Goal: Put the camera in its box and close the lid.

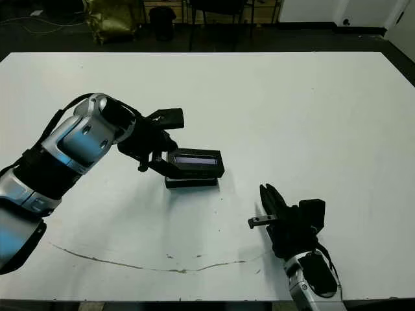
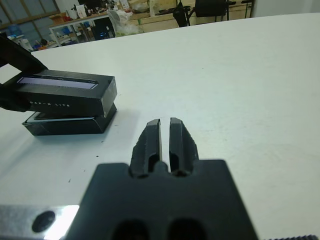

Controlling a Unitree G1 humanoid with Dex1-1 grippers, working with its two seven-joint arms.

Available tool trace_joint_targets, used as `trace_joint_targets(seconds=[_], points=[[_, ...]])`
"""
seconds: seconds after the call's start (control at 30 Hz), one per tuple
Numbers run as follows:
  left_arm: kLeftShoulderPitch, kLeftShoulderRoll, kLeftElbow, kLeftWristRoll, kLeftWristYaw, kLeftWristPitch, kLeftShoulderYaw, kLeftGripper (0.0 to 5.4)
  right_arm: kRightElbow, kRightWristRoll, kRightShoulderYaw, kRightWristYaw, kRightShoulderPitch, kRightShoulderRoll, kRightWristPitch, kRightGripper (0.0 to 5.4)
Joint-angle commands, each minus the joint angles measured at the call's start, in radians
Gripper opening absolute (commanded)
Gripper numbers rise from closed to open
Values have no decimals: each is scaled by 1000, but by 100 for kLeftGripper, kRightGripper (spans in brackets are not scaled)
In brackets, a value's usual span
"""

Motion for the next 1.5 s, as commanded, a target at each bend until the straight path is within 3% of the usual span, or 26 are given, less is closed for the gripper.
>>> trace_joint_targets(seconds=[0.03, 0.17, 0.33, 0.47, 0.77, 0.93, 1.17, 1.33, 1.5], points=[[-9, 2, 7, -7, -12, -4, -24, 239, 10, -2, -4, -1, 15, -3, 7, 0], [-1, 6, 8, -5, -8, -28, -30, 239, -2, 12, -6, -11, 17, 5, 26, 0], [2, 17, 12, 13, 0, -65, -43, 239, 54, -4, -7, 27, 8, -7, -54, 0], [3, 21, 7, 20, 3, -94, -48, 239, 2, 3, -1, -17, 19, 7, 16, 0], [9, 26, 11, 41, 14, -143, -49, 239, 43, 11, -11, 21, 8, 0, -29, 0], [11, 25, 17, 53, 17, -151, -51, 239, 14, 11, -9, -9, 14, 6, 19, 0], [8, 25, 37, 47, -2, -136, -49, 239, 26, 3, -7, 11, 13, -7, -11, 0], [2, 28, 48, 66, -8, -116, -67, 239, 0, 20, -10, -12, 16, 2, 35, 0], [10, 34, 62, 59, -18, -124, -67, 239, -6, 13, -7, -16, 22, 4, 25, 0]])
